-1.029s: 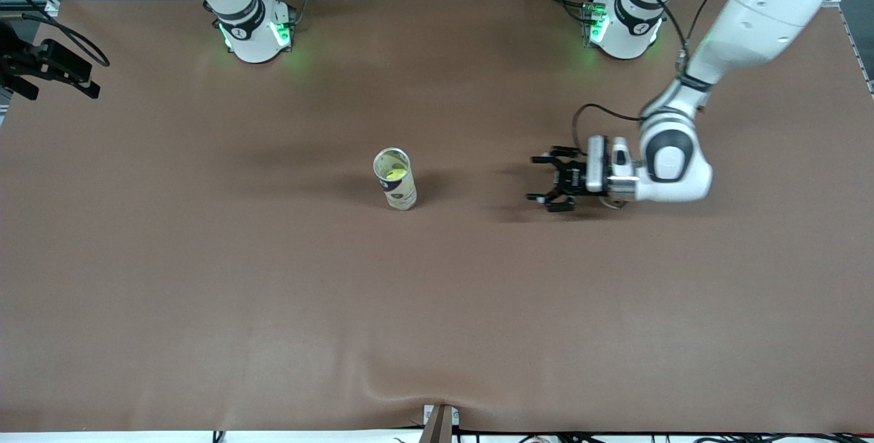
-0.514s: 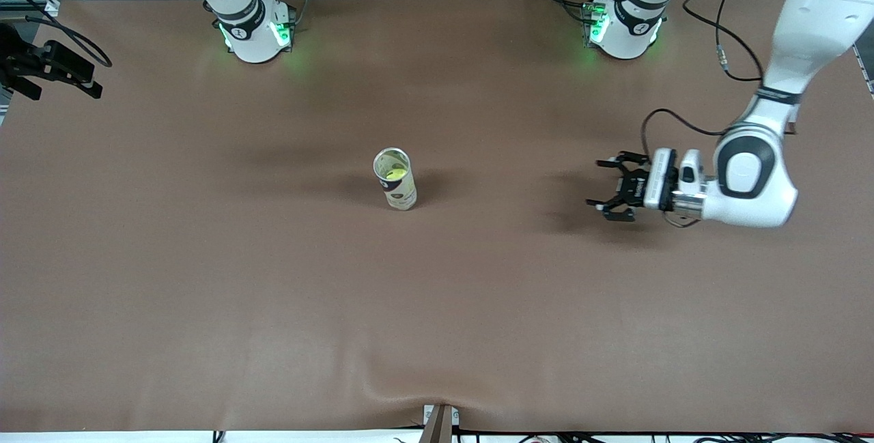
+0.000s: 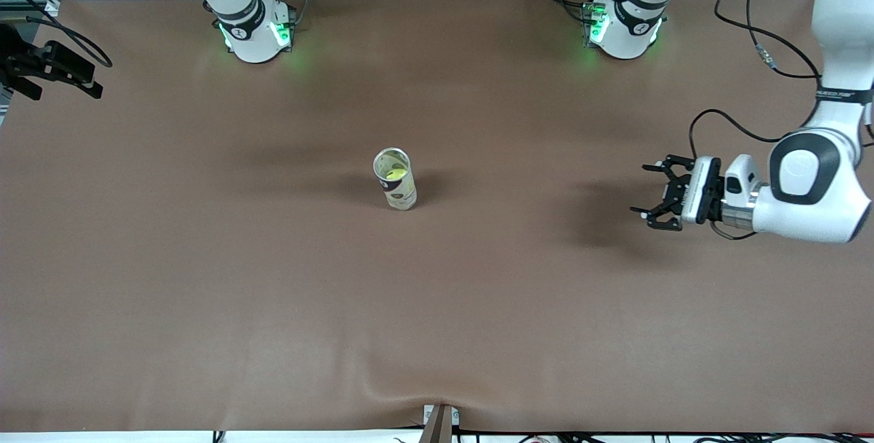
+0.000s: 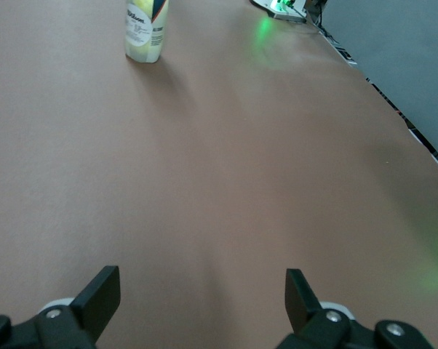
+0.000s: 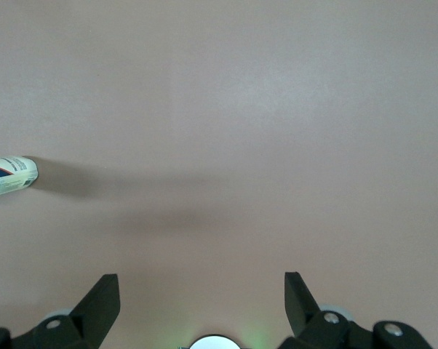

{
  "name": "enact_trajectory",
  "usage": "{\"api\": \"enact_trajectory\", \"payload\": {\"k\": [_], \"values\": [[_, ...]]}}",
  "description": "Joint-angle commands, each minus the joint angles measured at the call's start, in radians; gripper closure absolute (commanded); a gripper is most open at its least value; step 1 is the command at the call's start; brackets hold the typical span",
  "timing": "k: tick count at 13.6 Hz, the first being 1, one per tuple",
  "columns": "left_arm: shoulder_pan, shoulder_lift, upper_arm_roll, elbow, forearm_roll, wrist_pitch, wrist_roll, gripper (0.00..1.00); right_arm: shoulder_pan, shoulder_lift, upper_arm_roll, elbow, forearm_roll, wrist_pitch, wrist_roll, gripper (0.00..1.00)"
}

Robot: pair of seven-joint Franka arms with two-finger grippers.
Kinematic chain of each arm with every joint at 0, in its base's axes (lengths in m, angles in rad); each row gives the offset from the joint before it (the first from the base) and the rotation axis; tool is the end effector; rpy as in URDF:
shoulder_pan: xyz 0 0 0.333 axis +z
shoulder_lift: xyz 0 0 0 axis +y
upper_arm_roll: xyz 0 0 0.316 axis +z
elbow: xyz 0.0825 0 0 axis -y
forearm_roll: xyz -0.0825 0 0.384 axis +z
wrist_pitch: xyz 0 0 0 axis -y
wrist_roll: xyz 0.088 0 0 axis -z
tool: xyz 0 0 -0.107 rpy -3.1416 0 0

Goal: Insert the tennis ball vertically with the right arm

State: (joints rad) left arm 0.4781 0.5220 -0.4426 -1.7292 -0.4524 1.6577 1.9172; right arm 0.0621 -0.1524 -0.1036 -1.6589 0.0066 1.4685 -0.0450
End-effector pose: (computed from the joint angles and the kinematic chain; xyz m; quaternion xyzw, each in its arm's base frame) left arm 0.6038 0.0005 0.2941 0.5953 -0.6900 0.1143 0.3957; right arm 0.4950 -0.0242 0.6542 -0.9997 -0.0028 0.0189 0.0120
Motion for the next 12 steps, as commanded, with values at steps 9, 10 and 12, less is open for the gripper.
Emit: {"api": "enact_trajectory", "payload": {"k": [9,10,12], "values": [[-0.030,0.029,-0.002,0.213,0.139,-0.145,-0.427,0.00,-0.010,-0.026,0.016,-0.024,-0.011,0.001,-0.013,0.00],[-0.030,0.027,-0.002,0.235,0.162,-0.165,-0.487,0.00,-0.010,-0.026,0.016,-0.024,-0.011,0.000,-0.013,0.00],[-0.135,0.013,0.112,0.299,0.156,-0.243,-0.540,0.00,-0.010,-0.026,0.015,-0.024,-0.011,-0.008,-0.013,0.00]]}}
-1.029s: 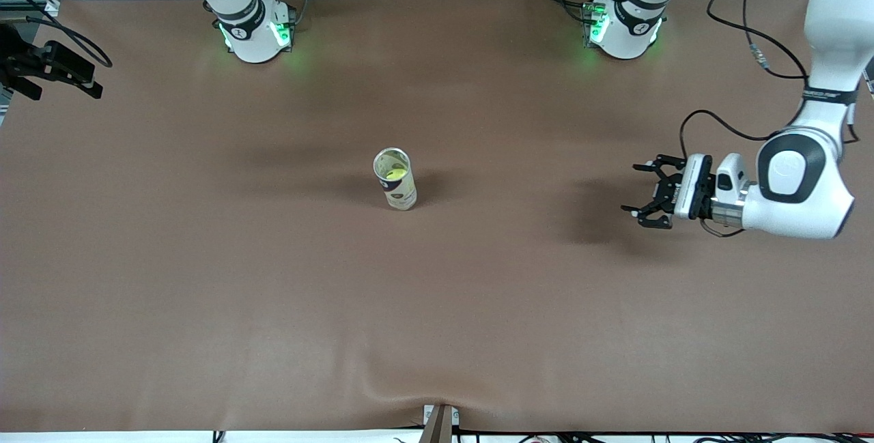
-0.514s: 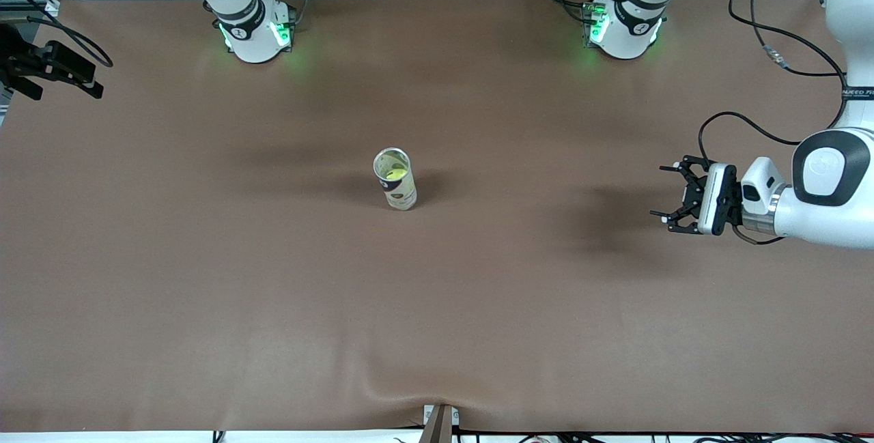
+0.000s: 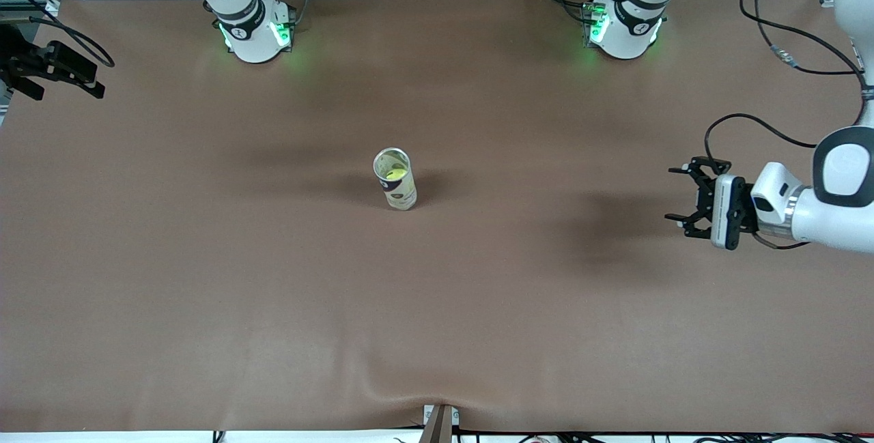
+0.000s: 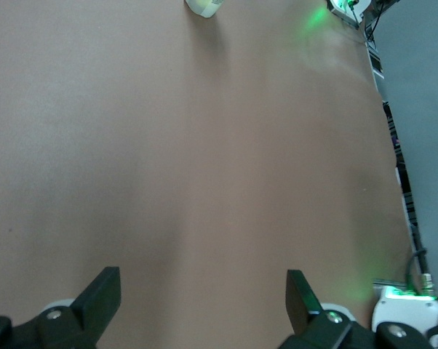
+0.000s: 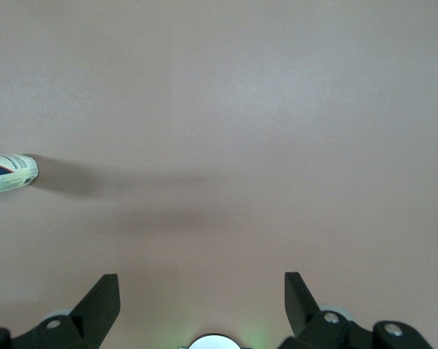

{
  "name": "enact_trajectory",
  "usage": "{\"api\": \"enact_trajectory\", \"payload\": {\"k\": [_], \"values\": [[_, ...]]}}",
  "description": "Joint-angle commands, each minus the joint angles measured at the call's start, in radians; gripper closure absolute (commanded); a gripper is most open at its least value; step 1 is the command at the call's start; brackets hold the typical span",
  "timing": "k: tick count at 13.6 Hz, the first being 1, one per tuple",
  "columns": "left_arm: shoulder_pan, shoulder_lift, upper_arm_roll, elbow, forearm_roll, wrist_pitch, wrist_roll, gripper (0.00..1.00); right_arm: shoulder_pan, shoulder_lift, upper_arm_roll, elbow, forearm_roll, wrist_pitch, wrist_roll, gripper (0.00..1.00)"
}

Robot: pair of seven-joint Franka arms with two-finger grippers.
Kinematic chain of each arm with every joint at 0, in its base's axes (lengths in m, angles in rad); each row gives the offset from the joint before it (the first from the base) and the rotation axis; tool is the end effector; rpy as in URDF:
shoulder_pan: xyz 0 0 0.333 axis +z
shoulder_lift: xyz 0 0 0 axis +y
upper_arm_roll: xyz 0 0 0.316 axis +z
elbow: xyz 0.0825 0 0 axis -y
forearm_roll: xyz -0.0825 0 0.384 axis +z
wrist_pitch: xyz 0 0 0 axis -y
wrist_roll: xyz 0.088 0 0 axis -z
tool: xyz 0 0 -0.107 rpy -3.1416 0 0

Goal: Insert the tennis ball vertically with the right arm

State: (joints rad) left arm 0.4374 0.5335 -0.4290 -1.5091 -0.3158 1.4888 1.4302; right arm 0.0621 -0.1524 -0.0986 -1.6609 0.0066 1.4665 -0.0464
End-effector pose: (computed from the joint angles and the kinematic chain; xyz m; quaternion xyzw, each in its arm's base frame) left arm 0.6327 0.0096 0.3625 0.7237 -0.5894 -0.0116 0.3588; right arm 0.4949 -0.0215 0.6531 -0.9997 -0.0059 0.0209 0.0116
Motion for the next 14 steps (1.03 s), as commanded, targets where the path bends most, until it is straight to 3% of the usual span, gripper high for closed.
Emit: {"api": "enact_trajectory", "payload": {"k": [1,2,4,10,12,14], "values": [[-0.189,-0.010,0.215,0.102,0.011,-0.106,-0.063,0.00,-0.011,-0.026,0.010,-0.023,-0.011,-0.009,-0.012,0.00],[-0.263,-0.023,0.304,0.118,0.001,-0.126,-0.080,0.00,-0.015,-0.027,0.010,-0.022,-0.011,-0.014,-0.012,0.00],[-0.315,-0.075,0.384,0.124,-0.016,-0.146,-0.196,0.00,-0.012,-0.029,0.011,-0.020,-0.011,-0.011,-0.010,0.00],[-0.390,-0.294,0.421,0.115,0.044,-0.234,-0.917,0.00,-0.013,-0.027,0.011,-0.019,-0.011,-0.001,-0.010,0.00],[-0.448,-0.354,0.427,0.115,0.140,-0.239,-1.007,0.00,-0.016,-0.026,0.011,-0.019,-0.010,0.002,-0.010,0.00],[-0.497,-0.398,0.472,0.106,0.149,-0.263,-1.066,0.00,-0.019,-0.024,0.010,-0.017,-0.010,0.002,-0.009,0.00]]}}
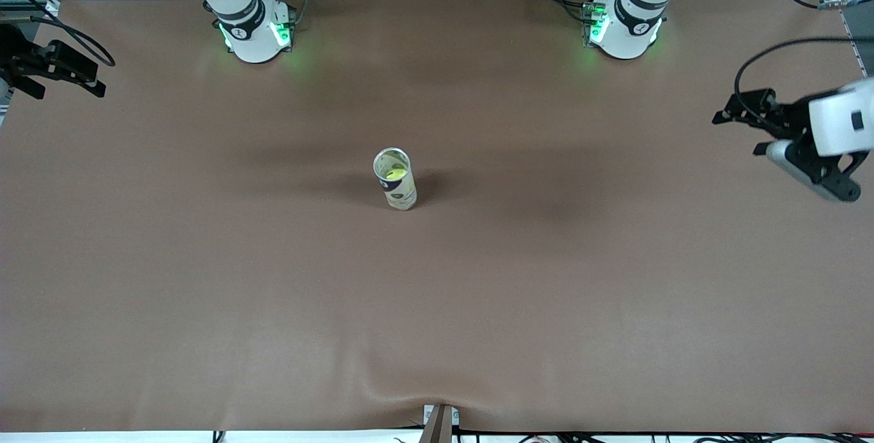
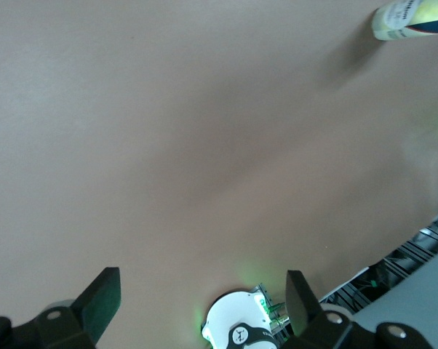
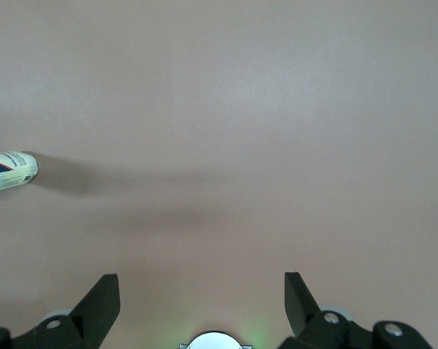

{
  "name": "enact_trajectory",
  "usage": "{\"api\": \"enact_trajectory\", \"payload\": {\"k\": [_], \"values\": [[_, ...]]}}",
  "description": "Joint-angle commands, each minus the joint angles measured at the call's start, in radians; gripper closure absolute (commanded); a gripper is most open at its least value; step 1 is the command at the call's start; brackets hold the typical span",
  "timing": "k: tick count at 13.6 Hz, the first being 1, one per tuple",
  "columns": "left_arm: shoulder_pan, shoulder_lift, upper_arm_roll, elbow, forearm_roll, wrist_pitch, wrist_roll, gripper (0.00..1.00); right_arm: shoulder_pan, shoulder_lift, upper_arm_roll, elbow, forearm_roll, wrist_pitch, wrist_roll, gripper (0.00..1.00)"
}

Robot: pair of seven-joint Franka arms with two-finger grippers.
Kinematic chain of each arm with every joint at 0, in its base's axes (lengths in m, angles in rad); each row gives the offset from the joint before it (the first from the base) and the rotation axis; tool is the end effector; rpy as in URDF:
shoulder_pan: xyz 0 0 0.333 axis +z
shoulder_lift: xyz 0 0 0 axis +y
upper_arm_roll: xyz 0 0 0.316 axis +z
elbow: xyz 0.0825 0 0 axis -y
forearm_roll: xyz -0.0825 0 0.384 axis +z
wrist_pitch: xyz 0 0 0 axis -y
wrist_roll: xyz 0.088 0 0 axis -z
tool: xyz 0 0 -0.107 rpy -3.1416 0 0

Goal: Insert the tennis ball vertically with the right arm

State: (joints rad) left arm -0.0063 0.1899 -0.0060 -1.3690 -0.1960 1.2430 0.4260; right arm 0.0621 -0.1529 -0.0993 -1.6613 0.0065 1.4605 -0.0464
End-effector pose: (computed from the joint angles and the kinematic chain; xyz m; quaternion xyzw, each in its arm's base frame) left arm 0.5737 -0.0320 0.5883 0.9557 -0.2298 -0.1333 0.1271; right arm 0.4941 -0.0219 0.6527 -0.9996 -0.0056 0.0239 0.0118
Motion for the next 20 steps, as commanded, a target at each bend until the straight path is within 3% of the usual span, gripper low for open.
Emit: {"api": "enact_trajectory", "payload": {"k": [1,3,5,7,9,12,14,16,20], "values": [[-0.072,-0.078,0.066,-0.033,0.030,-0.023,-0.129,0.00,-0.021,-0.024,0.009,-0.017,-0.008,0.012,-0.010,0.00],[-0.063,-0.102,0.086,-0.028,0.032,-0.022,-0.144,0.00,-0.021,-0.022,0.009,-0.017,-0.008,0.018,-0.009,0.00],[-0.067,-0.087,0.158,-0.022,0.090,0.016,-0.142,0.00,-0.021,-0.022,0.009,-0.017,-0.008,0.023,-0.009,0.00],[-0.067,-0.102,0.159,-0.024,0.162,0.071,-0.170,0.00,-0.021,-0.022,0.009,-0.017,-0.008,0.023,-0.009,0.00],[-0.058,-0.147,0.164,-0.033,0.135,0.163,-0.246,0.00,-0.021,-0.022,0.009,-0.018,-0.008,0.023,-0.009,0.00],[-0.057,-0.171,0.170,-0.051,0.118,0.119,-0.476,0.00,-0.021,-0.022,0.009,-0.018,-0.008,0.023,-0.009,0.00],[-0.066,-0.202,0.166,-0.056,0.119,0.115,-0.516,0.00,-0.021,-0.024,0.007,-0.018,-0.008,0.023,-0.009,0.00],[-0.066,-0.291,0.164,-0.151,0.127,0.124,-0.538,0.00,-0.027,-0.022,0.007,-0.018,-0.008,0.027,-0.009,0.00],[-0.070,-0.261,0.150,-0.151,0.151,0.124,-0.521,0.00,-0.044,-0.025,0.007,-0.020,-0.003,0.026,-0.009,0.00]]}}
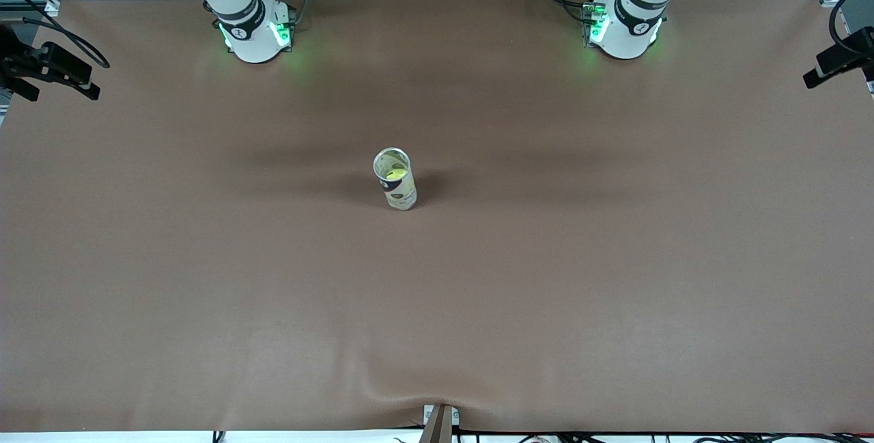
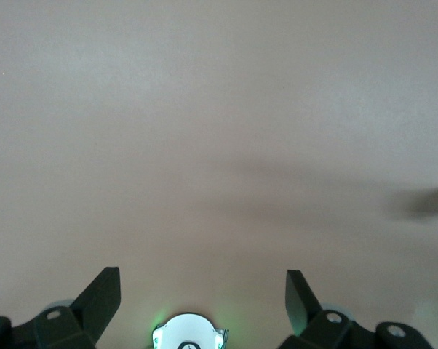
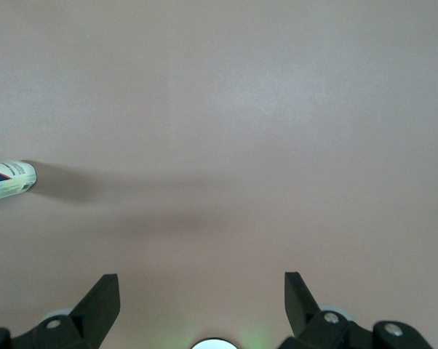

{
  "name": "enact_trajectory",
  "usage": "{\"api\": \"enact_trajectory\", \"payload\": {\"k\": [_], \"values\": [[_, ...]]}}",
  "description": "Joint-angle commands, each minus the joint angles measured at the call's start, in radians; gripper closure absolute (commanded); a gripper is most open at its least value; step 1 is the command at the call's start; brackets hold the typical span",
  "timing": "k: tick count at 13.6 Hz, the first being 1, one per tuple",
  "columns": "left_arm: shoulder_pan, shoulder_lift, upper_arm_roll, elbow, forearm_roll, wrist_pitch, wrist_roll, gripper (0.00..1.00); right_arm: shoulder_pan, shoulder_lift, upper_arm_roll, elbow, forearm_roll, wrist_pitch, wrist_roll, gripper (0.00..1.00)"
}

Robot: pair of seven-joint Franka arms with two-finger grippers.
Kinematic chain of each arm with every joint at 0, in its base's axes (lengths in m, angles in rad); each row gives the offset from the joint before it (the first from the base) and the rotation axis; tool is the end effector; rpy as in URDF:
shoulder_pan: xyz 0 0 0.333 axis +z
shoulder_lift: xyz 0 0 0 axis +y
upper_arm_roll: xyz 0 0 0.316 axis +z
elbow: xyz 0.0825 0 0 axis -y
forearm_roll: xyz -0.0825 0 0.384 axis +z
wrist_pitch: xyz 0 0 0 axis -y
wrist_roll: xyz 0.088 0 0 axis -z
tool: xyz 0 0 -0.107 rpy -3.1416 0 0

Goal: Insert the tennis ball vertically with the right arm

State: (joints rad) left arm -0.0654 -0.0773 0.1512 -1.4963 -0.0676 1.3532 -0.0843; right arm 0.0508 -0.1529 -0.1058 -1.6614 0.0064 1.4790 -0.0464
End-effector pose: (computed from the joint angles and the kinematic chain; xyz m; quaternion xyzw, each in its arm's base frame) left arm 0.5045 0.0389 0.6814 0.9956 0.0783 -0.0333 0.0391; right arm 0.4956 -0.0311 0.6541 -0.9998 0.0033 0.0146 0.0120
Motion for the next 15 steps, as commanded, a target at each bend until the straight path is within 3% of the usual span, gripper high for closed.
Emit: {"api": "enact_trajectory", "payload": {"k": [1,3,6,8,15], "values": [[-0.013,0.005,-0.018,-0.025,0.026,0.014,0.006,0.00,-0.032,-0.025,0.014,-0.020,-0.003,0.007,-0.009,0.00],[-0.011,0.013,-0.073,-0.024,0.103,0.015,0.021,0.00,-0.032,-0.024,0.014,-0.020,-0.003,0.012,-0.009,0.00],[-0.002,0.014,-0.065,-0.022,0.066,0.015,0.009,0.00,-0.031,-0.022,0.014,-0.024,-0.003,0.023,-0.012,0.00],[-0.002,-0.001,-0.020,-0.025,0.025,0.009,0.020,0.00,-0.029,-0.025,0.015,-0.037,-0.003,0.021,-0.013,0.00],[-0.011,-0.002,-0.033,-0.030,0.060,0.020,0.018,0.00,-0.022,-0.031,0.020,-0.060,-0.003,0.020,-0.013,0.00]]}}
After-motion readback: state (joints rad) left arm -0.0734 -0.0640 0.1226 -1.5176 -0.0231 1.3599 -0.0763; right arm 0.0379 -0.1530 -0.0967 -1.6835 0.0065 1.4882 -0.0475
